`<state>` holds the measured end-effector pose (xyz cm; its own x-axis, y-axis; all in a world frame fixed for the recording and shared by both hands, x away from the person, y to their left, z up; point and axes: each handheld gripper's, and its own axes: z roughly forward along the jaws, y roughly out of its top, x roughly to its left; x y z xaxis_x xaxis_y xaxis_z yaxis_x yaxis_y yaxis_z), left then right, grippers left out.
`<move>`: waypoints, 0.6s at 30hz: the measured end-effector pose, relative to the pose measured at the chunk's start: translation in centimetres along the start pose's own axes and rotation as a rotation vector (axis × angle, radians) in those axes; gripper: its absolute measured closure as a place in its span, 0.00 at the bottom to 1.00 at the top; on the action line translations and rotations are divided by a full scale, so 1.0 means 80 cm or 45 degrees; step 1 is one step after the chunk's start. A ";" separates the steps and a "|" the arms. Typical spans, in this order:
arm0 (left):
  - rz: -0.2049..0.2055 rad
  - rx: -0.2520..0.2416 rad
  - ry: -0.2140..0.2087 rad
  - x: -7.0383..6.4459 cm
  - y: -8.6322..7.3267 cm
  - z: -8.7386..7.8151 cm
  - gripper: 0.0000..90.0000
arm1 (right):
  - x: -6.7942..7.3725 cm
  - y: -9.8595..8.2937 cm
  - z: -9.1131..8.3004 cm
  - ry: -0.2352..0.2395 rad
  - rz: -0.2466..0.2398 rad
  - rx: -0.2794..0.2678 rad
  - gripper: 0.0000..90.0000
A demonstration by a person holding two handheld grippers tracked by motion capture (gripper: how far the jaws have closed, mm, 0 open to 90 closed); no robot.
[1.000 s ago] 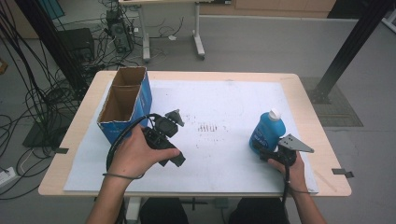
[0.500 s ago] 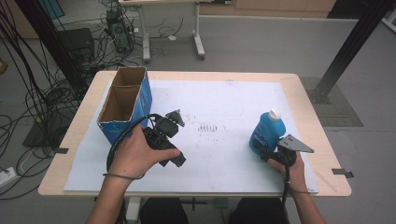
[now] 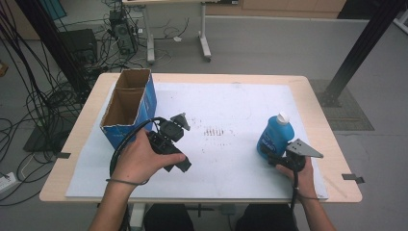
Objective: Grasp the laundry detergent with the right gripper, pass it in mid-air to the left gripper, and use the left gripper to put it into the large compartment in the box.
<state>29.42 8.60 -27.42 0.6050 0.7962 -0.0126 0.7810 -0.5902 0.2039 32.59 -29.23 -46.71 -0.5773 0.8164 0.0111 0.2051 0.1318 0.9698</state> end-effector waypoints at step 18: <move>-0.008 0.001 -0.007 -0.001 -0.002 0.004 0.09 | 0.001 -0.001 0.000 -0.005 -0.006 -0.003 0.44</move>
<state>29.32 8.60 -27.74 0.6007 0.7992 -0.0196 0.7851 -0.5851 0.2033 32.54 -29.19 -46.75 -0.5750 0.8182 0.0052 0.2003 0.1346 0.9704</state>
